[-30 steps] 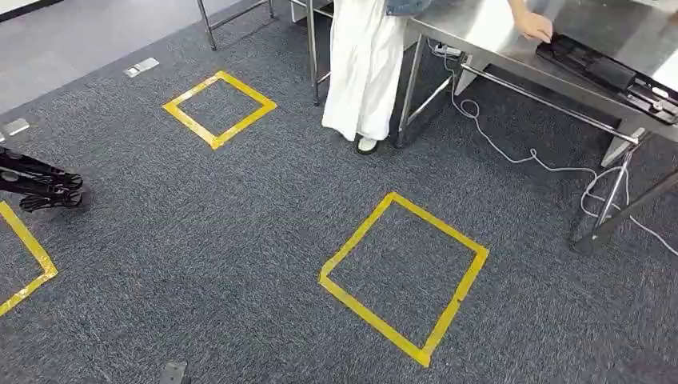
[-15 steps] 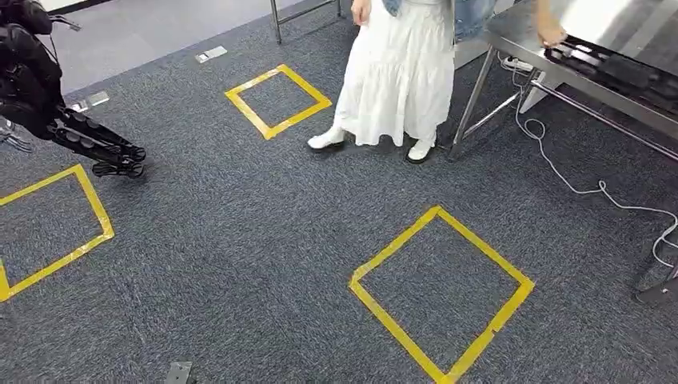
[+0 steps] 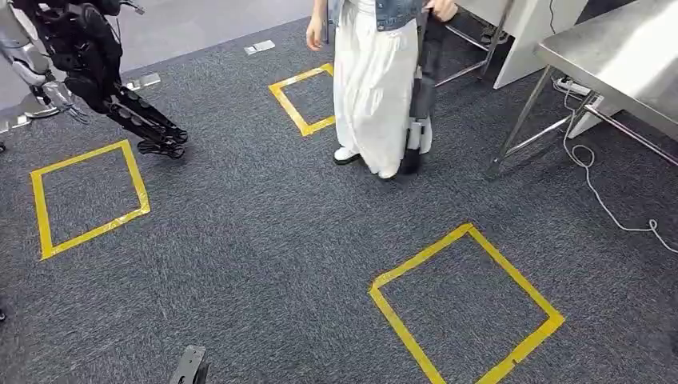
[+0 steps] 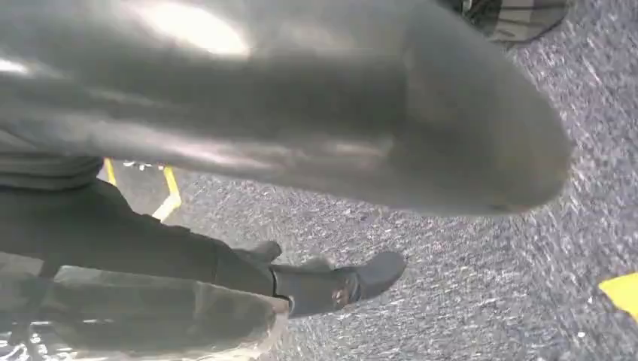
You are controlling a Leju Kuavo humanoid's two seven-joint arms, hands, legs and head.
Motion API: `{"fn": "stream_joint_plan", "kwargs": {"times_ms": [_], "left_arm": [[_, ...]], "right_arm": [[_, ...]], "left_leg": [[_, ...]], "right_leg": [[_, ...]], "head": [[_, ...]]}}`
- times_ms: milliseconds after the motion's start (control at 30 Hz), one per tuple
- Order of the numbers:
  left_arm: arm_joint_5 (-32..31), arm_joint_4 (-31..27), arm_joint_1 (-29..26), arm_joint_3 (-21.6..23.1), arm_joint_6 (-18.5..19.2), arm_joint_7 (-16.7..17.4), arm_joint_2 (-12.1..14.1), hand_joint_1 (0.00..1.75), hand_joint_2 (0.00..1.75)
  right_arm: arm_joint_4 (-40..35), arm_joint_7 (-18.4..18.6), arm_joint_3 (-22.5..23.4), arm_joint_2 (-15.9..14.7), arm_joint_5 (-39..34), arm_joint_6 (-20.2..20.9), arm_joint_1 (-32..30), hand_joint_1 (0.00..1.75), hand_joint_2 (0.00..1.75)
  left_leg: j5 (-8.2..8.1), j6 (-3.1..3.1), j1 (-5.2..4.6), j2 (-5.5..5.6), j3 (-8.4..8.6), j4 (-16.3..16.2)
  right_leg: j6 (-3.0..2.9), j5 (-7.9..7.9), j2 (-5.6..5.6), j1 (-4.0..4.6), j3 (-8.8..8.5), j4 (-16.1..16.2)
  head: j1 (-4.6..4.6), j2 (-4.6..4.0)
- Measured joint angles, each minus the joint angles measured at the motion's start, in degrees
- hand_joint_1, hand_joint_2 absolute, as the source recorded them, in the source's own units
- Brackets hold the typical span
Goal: Take the parts from the cabinet and place them on the table.
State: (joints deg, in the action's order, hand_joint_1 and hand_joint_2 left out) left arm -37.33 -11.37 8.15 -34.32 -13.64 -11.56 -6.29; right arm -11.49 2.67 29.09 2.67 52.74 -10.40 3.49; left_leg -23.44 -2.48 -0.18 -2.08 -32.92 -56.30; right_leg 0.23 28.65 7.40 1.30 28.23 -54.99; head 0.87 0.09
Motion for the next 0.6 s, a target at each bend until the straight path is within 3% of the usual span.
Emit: {"fn": "stream_joint_plan", "kwargs": {"times_ms": [33,67,100,133,167,200,233,300,333,367,400,467,533,567,600], "left_arm": [[-0.02,0.0,-0.2,0.07,0.03,0.01,-0.22,0.0,0.0],[-0.02,0.0,-0.01,0.09,0.02,0.0,-0.24,0.0,0.0],[-0.02,0.0,0.16,0.09,0.07,-0.02,-0.17,0.0,0.0],[-0.05,0.0,0.29,0.09,0.13,-0.02,-0.13,0.0,0.0],[-0.05,0.0,0.32,0.11,0.24,-0.08,-0.17,0.0,0.0],[-0.07,0.0,0.27,0.11,0.26,-0.06,-0.17,0.0,0.0],[-0.07,0.0,0.22,0.11,0.31,-0.06,-0.17,0.0,0.0],[-0.07,0.0,0.17,0.11,0.35,-0.06,-0.17,0.0,0.0],[-0.05,0.0,0.16,0.11,0.35,-0.02,-0.17,0.0,0.0],[-0.02,0.0,0.16,0.11,0.29,0.02,-0.15,0.0,0.0],[0.15,0.0,0.14,0.09,-0.07,0.07,-0.04,0.0,0.0],[0.37,0.0,0.03,0.02,-0.17,-0.09,0.09,0.0,0.0],[0.39,0.0,-0.39,-0.02,-0.15,-0.41,0.28,0.0,0.0],[0.37,0.0,-0.51,-0.04,-0.17,-0.52,0.5,0.0,0.0],[0.37,0.0,-0.62,-0.04,-0.17,-0.61,0.42,0.0,0.0]], "right_arm": [[0.0,0.0,0.13,-0.11,0.04,-0.09,0.11,0.0,0.0],[0.0,0.0,0.27,-0.11,0.07,-0.13,0.01,0.0,0.0],[0.0,0.0,0.35,-0.07,0.07,-0.13,-0.02,0.0,0.0],[0.02,0.0,0.42,-0.02,0.07,-0.13,-0.06,0.0,0.0],[0.02,0.02,0.59,-0.07,0.07,-0.15,-0.15,0.0,0.0],[0.02,0.07,0.75,-0.04,0.07,-0.15,-0.29,0.0,0.0],[0.02,0.07,0.83,-0.02,0.07,-0.15,-0.4,0.0,0.0],[0.02,0.09,1.07,-0.04,0.15,-0.13,-0.57,0.0,0.0],[0.02,0.09,1.18,-0.04,0.28,-0.13,-0.55,0.0,0.0],[0.02,0.09,1.21,-0.07,0.48,-0.07,-0.51,0.0,0.0],[0.06,0.09,1.25,0.02,0.9,0.39,-0.49,0.0,0.0],[0.06,0.04,1.25,0.13,1.31,0.77,-0.43,0.0,0.0],[0.06,0.02,1.25,0.2,1.62,1.07,-0.06,0.0,0.0],[0.06,0.02,1.27,0.31,1.64,1.07,-0.05,0.0,0.0],[0.04,-0.04,1.29,0.31,1.77,1.07,0.0,0.0,0.0]], "left_leg": [[0.09,-0.22,0.52,0.46,0.19,0.56],[0.46,-0.49,0.39,0.97,0.31,0.84],[0.52,-0.59,0.43,1.52,0.09,0.85],[0.53,-0.59,0.4,2.47,-0.07,0.84],[0.55,-0.61,0.32,3.2,-0.14,0.81],[0.55,-0.61,0.29,4.07,-0.19,0.77],[0.56,-0.59,0.29,4.81,-0.18,0.75],[0.56,-0.49,0.33,6.4,-0.19,0.59],[0.47,-0.23,0.44,7.31,-0.13,0.39],[0.36,-0.03,0.46,7.77,-0.14,0.22],[0.23,0.49,0.44,8.3,-0.32,-0.09],[0.19,1.23,0.26,9.1,-0.9,-0.39],[0.37,1.67,0.55,9.85,-1.09,-0.3],[0.02,1.86,0.8,9.6,-1.3,-0.74],[-1.43,2.14,0.55,5.47,-2.03,-2.98]], "right_leg": [[0.04,0.64,-1.96,-0.74,0.0,-1.16],[-0.4,2.1,-4.51,-0.74,1.53,-4.06],[-0.72,3.53,-5.94,-0.96,3.01,-7.37],[-0.93,5.44,-6.81,-1.11,5.66,-12.29],[-0.99,6.89,-7.13,-1.32,7.95,-16.39],[-0.71,7.41,-7.24,-1.39,9.46,-19.04],[-0.37,7.13,-7.24,-1.53,9.91,-19.42],[0.97,4.08,-7.32,-1.98,8.33,-14.61],[1.96,0.9,-7.9,-2.42,5.45,-8.17],[2.43,-0.76,-8.87,-2.71,3.57,-4.02],[2.16,-1.32,-10.77,-3.01,2.85,-1.67],[1.07,-1.74,-10.04,-2.47,2.43,-1.27],[0.48,-1.9,-9.27,-2.28,2.46,-1.31],[0.04,-2.12,-8.69,-3.05,2.29,-0.95],[-0.4,-2.06,-8.18,-2.73,2.04,-0.93]], "head": [[-0.4,0.02],[-0.24,0.0],[-0.26,0.02],[-0.81,0.0],[-0.74,0.0],[-0.76,0.02],[-0.81,0.02],[-0.81,0.0],[-0.79,0.02],[-0.83,0.0],[-0.79,0.02],[-0.85,0.02],[-0.76,0.02],[-0.72,0.0],[-0.54,0.0]]}}
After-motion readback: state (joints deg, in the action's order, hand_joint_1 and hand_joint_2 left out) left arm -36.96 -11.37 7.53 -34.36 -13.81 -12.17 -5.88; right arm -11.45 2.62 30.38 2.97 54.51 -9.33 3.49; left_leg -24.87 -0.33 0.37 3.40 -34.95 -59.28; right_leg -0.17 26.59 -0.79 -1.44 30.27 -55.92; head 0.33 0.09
